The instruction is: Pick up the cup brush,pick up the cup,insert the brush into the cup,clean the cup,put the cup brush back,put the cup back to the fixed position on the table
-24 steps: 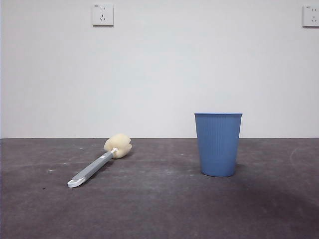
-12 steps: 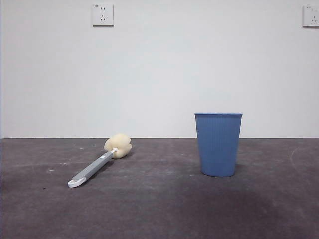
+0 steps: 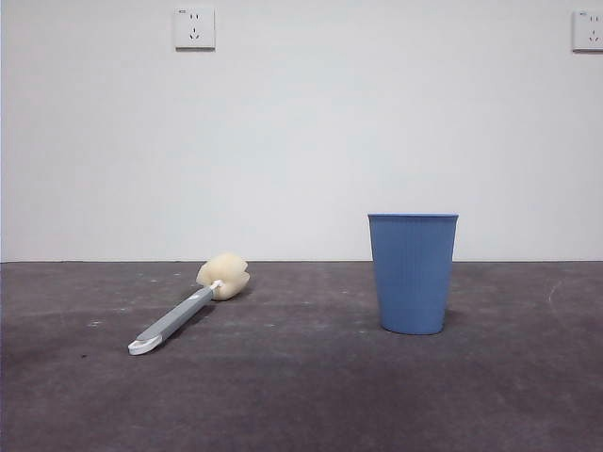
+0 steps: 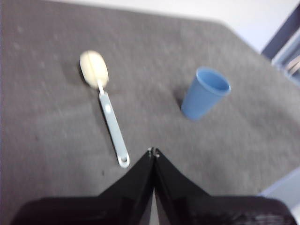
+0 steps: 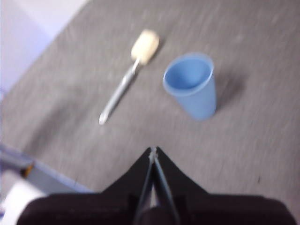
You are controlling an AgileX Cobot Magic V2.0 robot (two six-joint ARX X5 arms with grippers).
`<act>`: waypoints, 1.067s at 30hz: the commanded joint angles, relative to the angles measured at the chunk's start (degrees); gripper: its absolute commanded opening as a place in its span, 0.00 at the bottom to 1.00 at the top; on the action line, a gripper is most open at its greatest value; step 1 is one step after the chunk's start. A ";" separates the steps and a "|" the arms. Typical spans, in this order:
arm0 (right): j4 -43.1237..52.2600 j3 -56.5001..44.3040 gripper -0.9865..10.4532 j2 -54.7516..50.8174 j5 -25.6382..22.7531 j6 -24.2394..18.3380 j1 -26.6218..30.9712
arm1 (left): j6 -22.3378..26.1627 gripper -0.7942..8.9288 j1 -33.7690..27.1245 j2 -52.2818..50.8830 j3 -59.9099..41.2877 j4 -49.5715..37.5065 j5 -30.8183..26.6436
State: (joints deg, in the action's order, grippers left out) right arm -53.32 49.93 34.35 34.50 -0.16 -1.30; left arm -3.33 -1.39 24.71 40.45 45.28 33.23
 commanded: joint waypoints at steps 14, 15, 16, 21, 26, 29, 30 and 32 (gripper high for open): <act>-5.90 1.14 0.55 1.77 -0.37 -3.72 -2.25 | 7.80 0.54 0.66 5.07 5.75 12.11 -0.07; -5.92 1.14 0.60 1.77 -0.37 -3.69 -2.25 | 7.78 0.59 0.66 5.11 5.75 12.17 -0.02; -5.92 1.14 0.62 1.77 -0.37 -3.50 -2.25 | 7.76 0.60 0.68 5.16 5.75 12.28 -0.02; -5.95 1.14 0.62 1.77 -0.33 -3.26 -2.25 | 7.76 0.60 0.68 5.66 5.75 12.90 -0.02; -5.92 1.14 0.62 1.77 -0.33 -3.13 -2.25 | 7.76 0.60 0.72 6.80 5.79 12.59 0.00; -5.95 1.14 0.62 1.97 -0.33 -3.13 -2.25 | 7.41 0.60 1.09 8.33 5.81 12.07 0.13; -5.95 1.14 0.62 2.03 -0.35 -3.13 -2.25 | 7.41 0.60 1.33 8.92 5.79 11.56 0.11; -5.92 1.14 0.61 2.03 -0.35 -3.10 -2.25 | 6.99 0.60 2.12 10.60 5.81 9.57 0.13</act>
State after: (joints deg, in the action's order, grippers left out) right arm -59.57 50.89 36.29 34.30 -3.44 -3.46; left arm 3.46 0.30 34.65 46.06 56.05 33.19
